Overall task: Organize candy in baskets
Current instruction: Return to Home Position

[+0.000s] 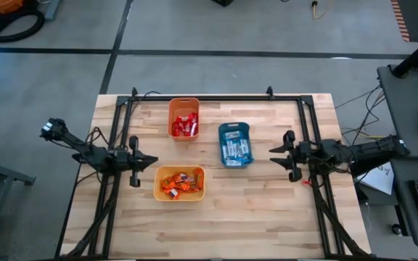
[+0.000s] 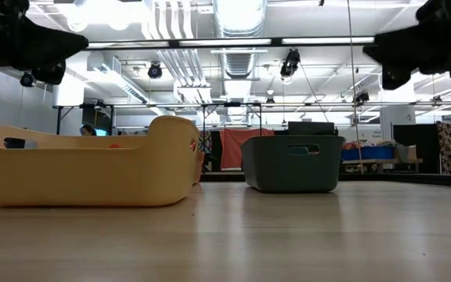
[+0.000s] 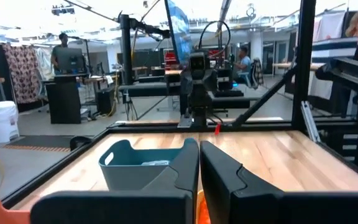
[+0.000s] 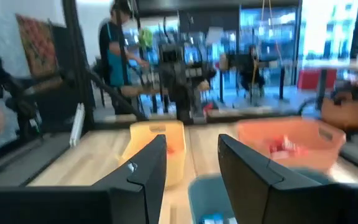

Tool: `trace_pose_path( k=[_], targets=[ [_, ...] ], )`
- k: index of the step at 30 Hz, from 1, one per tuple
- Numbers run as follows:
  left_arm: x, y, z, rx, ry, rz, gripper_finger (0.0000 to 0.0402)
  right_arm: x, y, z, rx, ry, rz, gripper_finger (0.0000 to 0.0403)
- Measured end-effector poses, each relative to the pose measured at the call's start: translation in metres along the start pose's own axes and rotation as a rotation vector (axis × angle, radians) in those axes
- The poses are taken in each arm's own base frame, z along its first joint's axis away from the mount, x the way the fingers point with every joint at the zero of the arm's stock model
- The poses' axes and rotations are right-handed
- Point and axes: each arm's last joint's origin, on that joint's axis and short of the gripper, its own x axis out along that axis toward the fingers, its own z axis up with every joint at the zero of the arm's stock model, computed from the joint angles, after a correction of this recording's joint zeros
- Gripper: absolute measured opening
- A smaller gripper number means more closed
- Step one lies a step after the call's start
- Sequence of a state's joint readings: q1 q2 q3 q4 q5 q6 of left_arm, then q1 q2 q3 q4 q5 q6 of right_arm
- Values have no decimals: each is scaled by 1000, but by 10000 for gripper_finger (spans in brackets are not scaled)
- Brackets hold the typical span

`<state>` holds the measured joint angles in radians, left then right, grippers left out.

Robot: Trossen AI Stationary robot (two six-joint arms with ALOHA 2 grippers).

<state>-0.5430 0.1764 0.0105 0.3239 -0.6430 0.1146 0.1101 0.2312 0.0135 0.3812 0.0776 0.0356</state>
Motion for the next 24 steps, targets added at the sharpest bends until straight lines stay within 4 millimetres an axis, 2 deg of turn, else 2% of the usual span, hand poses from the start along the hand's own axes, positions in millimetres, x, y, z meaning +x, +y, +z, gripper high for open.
trace_pose_path(
  k=[5,8,12,19,24],
  targets=[
    [-1,2,2,25,-18,30,0,-8,1,8,-70,-75,9,133],
    [-2,5,10,35,-41,106,0,-13,0,7,-98,-74,8,129],
    [-3,8,22,28,-82,121,0,-15,0,5,-101,-57,7,125],
    [-4,10,19,0,-58,193,0,-15,0,-4,-83,34,11,132],
    [-4,10,19,-19,-57,208,0,-15,1,0,-132,-6,58,137]
  ],
)
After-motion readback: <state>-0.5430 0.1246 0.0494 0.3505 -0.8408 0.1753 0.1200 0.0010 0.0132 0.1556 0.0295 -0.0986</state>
